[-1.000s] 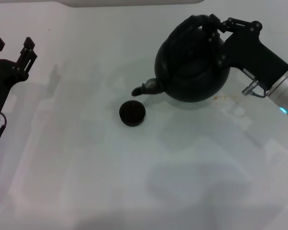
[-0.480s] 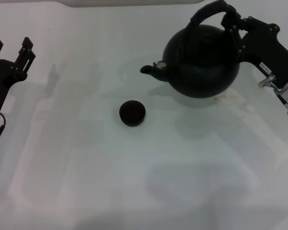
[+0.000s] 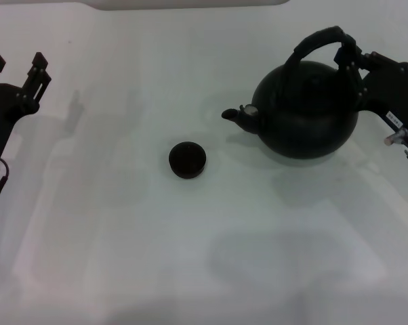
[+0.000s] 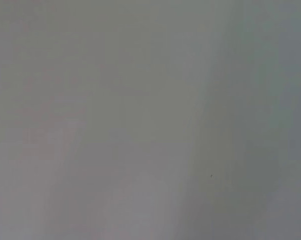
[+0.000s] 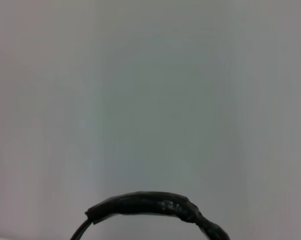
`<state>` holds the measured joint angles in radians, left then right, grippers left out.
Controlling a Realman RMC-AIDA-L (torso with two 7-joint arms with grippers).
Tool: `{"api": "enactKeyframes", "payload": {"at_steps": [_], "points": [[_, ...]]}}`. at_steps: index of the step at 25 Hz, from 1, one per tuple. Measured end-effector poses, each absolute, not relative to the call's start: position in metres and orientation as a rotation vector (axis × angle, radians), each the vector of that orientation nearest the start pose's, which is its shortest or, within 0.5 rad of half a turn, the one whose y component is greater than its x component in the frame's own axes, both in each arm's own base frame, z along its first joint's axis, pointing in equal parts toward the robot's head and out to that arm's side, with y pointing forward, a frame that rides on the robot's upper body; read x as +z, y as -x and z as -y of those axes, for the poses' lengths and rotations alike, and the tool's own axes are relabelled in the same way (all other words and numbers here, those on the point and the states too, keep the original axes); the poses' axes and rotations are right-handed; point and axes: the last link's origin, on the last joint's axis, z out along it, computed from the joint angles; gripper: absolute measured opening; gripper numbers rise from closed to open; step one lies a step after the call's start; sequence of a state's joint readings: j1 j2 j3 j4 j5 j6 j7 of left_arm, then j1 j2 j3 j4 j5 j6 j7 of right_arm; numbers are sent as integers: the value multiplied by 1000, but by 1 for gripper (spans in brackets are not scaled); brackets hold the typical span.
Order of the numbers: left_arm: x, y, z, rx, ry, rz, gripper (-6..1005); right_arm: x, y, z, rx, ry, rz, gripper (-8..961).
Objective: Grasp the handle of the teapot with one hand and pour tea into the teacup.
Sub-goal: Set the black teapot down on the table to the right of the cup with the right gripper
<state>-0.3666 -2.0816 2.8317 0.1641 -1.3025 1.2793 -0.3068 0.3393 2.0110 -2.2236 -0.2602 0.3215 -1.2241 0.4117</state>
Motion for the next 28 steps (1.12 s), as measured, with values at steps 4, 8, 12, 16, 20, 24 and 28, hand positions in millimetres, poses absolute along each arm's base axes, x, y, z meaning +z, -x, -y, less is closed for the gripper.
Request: {"api": "enactKeyframes", "payload": {"at_steps": [4,8,12,16,20,24,28], "points": [[-32,337,-290,-830,1618,698,769,-36,-318,-294,842,1965,-541,116],[-32,337,-290,-830,1618,698,769,-36,-323,-292,820,1965,-549,116],[-32,337,-290,-831,1618,698,769,-36,-326,-290,810,1966,-557,116],[-32,336,-290,-832,1618,699,770,-36,-326,-290,806,1971,-555,116],[-32,337,-290,-834,1618,701,770,-37,-326,-289,803,1977,-554,116],[-31,337,-290,-833,1618,700,770,-38,-329,-288,785,1980,-565,118],[-32,337,-290,-834,1618,701,770,-38,-330,-288,779,1980,-571,132]]}}
